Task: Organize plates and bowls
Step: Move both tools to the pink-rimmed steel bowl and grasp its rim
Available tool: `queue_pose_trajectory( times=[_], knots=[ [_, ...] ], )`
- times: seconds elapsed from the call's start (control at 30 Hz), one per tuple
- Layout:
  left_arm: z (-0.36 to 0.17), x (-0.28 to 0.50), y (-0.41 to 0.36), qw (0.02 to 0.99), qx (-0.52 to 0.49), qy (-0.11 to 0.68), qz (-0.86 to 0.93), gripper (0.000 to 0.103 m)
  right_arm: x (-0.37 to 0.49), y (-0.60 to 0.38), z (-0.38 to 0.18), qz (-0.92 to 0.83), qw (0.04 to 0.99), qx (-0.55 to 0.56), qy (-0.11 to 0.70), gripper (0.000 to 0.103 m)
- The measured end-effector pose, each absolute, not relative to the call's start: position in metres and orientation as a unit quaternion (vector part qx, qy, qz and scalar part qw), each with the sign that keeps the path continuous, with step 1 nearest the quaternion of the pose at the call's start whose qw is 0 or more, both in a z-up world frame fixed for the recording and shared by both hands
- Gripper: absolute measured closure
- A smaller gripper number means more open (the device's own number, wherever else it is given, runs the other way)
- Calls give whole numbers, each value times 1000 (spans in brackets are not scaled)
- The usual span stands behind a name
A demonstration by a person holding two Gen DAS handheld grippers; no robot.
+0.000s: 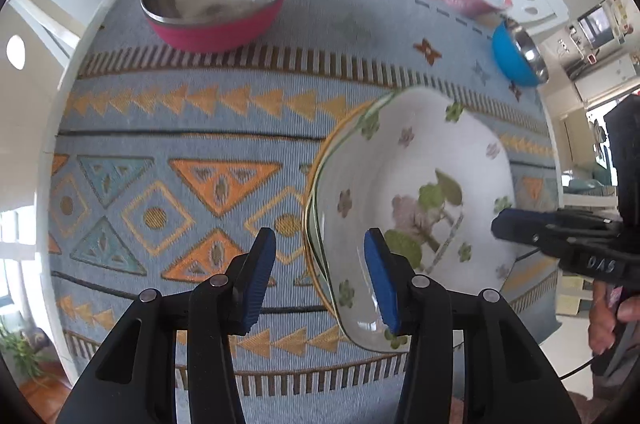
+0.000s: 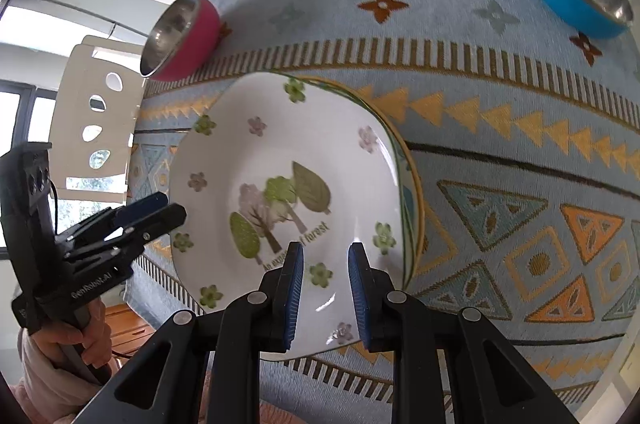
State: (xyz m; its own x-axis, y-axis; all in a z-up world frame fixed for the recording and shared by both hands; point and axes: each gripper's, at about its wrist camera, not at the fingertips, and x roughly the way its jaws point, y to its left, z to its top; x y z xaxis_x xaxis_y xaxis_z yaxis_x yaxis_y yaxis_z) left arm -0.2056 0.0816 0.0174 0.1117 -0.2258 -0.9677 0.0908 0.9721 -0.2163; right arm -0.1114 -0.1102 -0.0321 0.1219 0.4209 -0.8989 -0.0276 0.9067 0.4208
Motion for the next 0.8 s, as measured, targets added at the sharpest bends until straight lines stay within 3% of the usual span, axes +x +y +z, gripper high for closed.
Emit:
queue_pose_trajectory(
  times=[0.27, 0.53, 0.6, 0.67, 0.8],
  knots=[
    [34, -182, 98, 752, -70, 649, -96, 59, -98, -95, -13, 181, 736, 151, 635, 81],
    [58, -130, 139, 774, -69, 625, -69, 59, -45, -81, 45, 211, 761, 165, 591, 81],
    [59, -112, 155, 778, -65, 622, -58, 59, -30, -71, 53, 211, 766, 166, 585, 78],
    [57, -98, 166, 778, -65, 622, -53, 59, -18, -61, 55, 204, 770, 166, 581, 60],
    [44, -71, 188, 773, -76, 628, -49, 59, 8, -34, 46, 204, 763, 199, 580, 59]
  ],
)
